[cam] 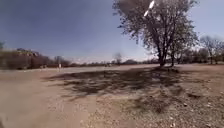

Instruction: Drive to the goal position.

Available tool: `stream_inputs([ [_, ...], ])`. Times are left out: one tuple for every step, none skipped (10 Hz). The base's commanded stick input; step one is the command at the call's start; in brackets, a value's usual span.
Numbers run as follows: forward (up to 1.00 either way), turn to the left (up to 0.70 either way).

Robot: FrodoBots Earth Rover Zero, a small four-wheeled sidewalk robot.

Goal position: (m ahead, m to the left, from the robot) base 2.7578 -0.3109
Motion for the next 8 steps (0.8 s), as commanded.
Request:
stream_inputs([
  [0.85,0.0],
  [0.85,0.0],
  [0.85,0.0],
  [0.85,0.0],
  [0.85,0.0],
  [0.85,0.0],
  [0.85,0.0],
  [0.85,0.0],
])
